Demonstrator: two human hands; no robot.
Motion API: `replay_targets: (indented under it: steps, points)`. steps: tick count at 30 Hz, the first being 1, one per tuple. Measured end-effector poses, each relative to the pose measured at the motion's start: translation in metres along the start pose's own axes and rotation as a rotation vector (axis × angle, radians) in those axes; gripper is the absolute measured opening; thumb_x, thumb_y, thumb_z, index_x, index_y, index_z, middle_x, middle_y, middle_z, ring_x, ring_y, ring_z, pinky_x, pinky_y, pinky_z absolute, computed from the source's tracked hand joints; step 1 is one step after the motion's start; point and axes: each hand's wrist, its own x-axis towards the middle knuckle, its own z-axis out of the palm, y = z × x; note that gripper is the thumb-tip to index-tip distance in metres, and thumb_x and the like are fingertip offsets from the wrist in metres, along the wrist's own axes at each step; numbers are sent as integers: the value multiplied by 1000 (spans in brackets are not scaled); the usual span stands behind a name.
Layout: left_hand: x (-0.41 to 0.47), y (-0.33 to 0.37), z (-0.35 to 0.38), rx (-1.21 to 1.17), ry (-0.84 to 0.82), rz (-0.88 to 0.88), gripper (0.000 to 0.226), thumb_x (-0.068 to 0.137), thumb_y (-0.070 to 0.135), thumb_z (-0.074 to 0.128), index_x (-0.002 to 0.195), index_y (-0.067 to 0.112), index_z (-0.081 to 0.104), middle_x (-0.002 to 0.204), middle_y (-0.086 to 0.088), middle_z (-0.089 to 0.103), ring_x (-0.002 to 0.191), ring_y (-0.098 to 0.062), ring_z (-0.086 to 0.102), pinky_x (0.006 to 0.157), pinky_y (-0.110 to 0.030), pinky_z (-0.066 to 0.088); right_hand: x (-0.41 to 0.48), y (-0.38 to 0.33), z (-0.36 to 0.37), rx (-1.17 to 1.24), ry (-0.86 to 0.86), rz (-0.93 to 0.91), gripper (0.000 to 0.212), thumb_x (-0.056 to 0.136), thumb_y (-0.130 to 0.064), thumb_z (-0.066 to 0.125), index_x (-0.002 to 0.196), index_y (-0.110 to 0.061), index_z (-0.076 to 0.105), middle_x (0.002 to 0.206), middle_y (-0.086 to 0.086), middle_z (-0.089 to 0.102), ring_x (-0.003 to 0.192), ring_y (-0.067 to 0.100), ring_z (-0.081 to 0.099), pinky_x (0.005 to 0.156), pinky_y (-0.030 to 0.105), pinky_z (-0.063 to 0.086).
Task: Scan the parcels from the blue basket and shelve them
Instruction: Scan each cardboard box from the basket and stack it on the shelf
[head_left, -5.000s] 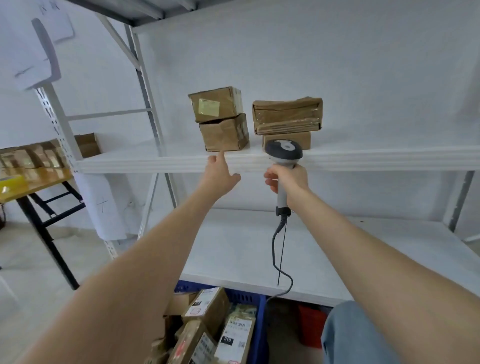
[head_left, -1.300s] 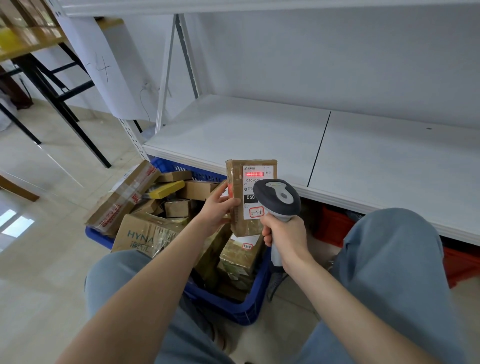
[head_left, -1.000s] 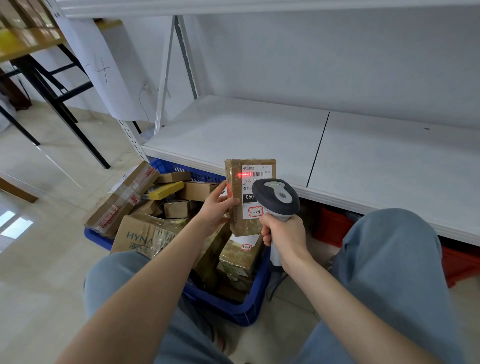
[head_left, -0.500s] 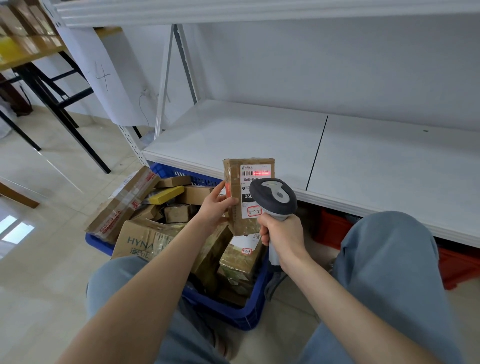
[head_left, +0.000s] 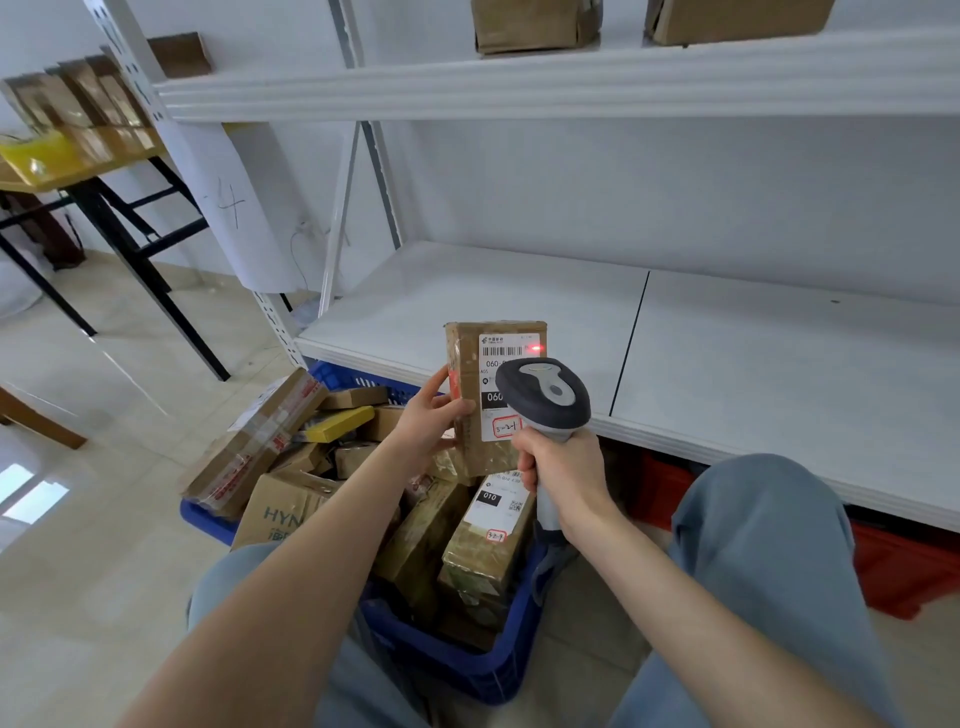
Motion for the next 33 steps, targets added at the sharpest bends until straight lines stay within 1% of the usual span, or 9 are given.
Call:
replay_targets:
  steps: [4,7,10,13,18,22,26,29,33]
  points:
    - [-12,24,-3,-16,9,41,59,90,14,63,141,33,39,109,-3,65,101,-24,63,74,-40,55,2,-24,-9,28,-19,-27,7,83,-8,66,78,-3,66,55,1,60,43,5,51,48,17,43]
    - [-21,57,-7,-20,34,92,49,91,19,62,135,32,45,109,-3,64,99,-26,64,77,-44,57,4,-55,-21,57,11,-75,5,82,-4,66,77,-3,67,54,0,62,45,7,53,49,17,45]
    - [-29,98,-13,27,33,186,37,93,23,59,128,26,50,113,-10,65,96,-29,66,82,-46,56,7,-90,-33,28,48,-157,6,79,-1,66,75,-5,66,62,3,63,59,12,56,59,23,50]
    - [-41,145,-16,28,44,254,33,94,25,58,126,21,51,108,-9,66,88,-26,66,74,-41,57,7,-122,-43,55,53,-211,10,81,-2,67,91,-4,65,83,5,65,76,13,60,70,26,57]
    - [-62,224,-17,18,58,340,29,94,29,57,121,18,56,87,-5,67,62,-19,66,52,-29,54,-1,-182,-51,154,32,-285,21,82,-1,67,103,-4,65,97,3,67,86,16,63,79,37,58]
    - [-85,284,-6,-10,56,403,26,94,32,55,116,18,53,85,-7,67,62,-21,65,55,-32,55,-11,-234,-58,246,-26,-333,15,82,-1,69,95,-8,65,101,6,67,90,20,63,79,43,58]
    - [-100,337,8,15,52,458,37,94,34,56,122,10,52,100,-12,65,68,-25,65,54,-34,57,-13,-274,-65,355,-68,-405,34,80,1,70,113,-4,63,113,11,68,105,26,64,85,50,56]
    - [-107,375,25,8,22,520,43,93,35,59,124,7,53,111,-13,61,74,-27,66,58,-38,58,-12,-308,-78,428,-48,-476,40,79,1,70,117,-4,62,108,6,68,100,23,64,88,46,56]
    - [-116,425,61,25,-96,608,35,91,30,61,114,4,60,93,-7,59,71,-22,64,71,-37,57,-13,-362,-105,502,20,-558,37,80,-2,70,116,-8,62,100,-1,67,90,14,63,90,38,55]
